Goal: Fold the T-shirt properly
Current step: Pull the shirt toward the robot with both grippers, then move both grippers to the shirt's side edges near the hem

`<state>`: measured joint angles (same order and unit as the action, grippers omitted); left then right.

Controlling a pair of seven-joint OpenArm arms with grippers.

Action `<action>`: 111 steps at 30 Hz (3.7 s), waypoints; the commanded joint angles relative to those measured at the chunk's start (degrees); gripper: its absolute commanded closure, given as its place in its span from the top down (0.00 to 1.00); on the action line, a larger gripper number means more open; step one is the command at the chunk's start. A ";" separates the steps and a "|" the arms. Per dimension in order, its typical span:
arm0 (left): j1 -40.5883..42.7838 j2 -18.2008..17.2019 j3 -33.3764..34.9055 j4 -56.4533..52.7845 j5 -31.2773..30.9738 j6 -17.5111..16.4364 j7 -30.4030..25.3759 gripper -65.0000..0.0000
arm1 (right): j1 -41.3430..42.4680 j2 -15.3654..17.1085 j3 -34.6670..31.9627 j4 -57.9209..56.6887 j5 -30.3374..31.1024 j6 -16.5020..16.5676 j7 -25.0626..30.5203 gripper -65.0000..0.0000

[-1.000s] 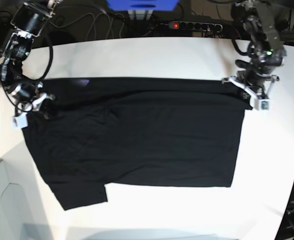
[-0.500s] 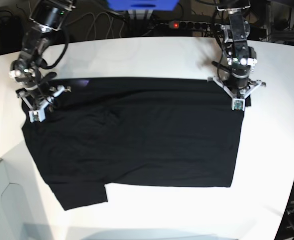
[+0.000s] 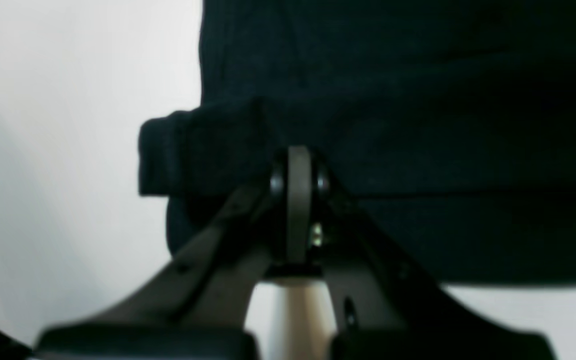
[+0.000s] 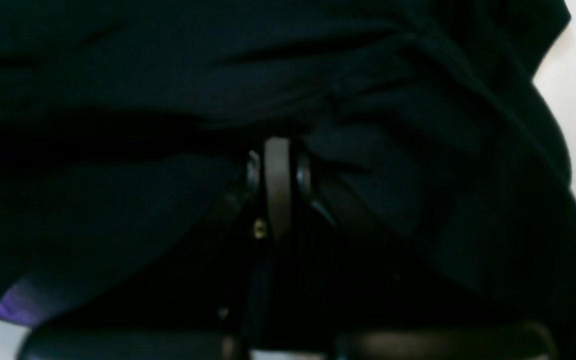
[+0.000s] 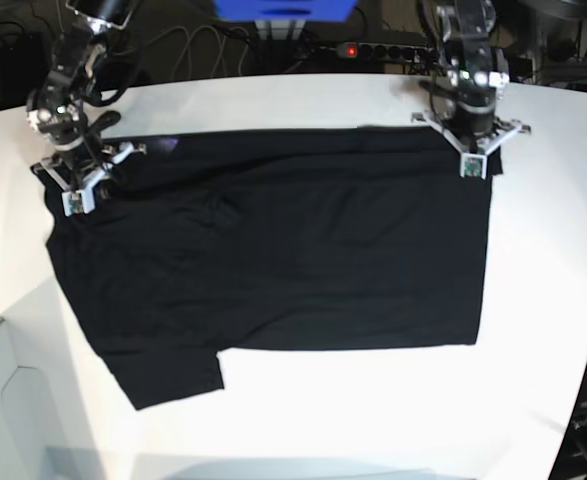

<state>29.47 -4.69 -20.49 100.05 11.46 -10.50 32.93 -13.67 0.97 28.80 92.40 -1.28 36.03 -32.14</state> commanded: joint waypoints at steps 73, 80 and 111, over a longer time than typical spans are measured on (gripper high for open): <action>2.83 1.13 -7.86 15.60 -7.82 -1.50 3.34 0.00 | 41.76 18.68 0.87 -29.41 -0.61 3.97 -14.23 0.44; 2.83 1.13 -7.95 15.51 -7.82 -1.41 3.34 0.00 | 49.94 25.53 0.96 -53.50 12.84 3.97 -10.36 0.44; 2.92 1.22 -7.68 15.51 -7.82 -1.41 3.34 0.00 | 42.81 22.37 -2.73 -58.07 13.54 3.97 0.62 0.43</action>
<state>32.18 -3.16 -28.03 114.69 3.57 -12.19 37.50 28.64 23.18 26.22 34.11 13.50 39.24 -29.47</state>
